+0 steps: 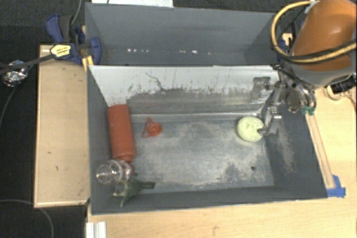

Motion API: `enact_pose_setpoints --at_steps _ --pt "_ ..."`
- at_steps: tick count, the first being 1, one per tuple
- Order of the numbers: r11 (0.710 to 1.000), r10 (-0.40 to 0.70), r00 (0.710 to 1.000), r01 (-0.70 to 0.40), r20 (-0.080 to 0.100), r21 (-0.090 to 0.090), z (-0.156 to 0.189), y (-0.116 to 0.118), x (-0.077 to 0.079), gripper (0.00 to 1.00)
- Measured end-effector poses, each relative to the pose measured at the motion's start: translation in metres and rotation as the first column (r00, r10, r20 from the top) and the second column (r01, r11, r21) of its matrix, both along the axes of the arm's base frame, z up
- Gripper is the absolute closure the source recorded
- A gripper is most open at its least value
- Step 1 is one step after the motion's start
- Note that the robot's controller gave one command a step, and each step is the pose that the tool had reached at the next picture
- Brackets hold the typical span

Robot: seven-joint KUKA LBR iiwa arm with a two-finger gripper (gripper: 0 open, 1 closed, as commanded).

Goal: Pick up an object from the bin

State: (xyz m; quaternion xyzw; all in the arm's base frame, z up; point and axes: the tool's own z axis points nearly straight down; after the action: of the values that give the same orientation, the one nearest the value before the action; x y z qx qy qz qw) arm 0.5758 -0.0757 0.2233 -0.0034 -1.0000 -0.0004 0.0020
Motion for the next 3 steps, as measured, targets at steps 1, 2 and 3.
enact_pose_setpoints --at_steps 1,2,3 --pt "1.000 0.002 1.000 -0.002 0.008 -0.001 0.005 0.000 0.001 0.00" --pt "1.000 0.030 1.000 -0.030 0.010 -0.001 -0.051 -0.030 -0.009 0.00" --pt "0.999 0.032 0.999 -0.032 -0.002 0.000 -0.073 -0.041 -0.016 0.00"
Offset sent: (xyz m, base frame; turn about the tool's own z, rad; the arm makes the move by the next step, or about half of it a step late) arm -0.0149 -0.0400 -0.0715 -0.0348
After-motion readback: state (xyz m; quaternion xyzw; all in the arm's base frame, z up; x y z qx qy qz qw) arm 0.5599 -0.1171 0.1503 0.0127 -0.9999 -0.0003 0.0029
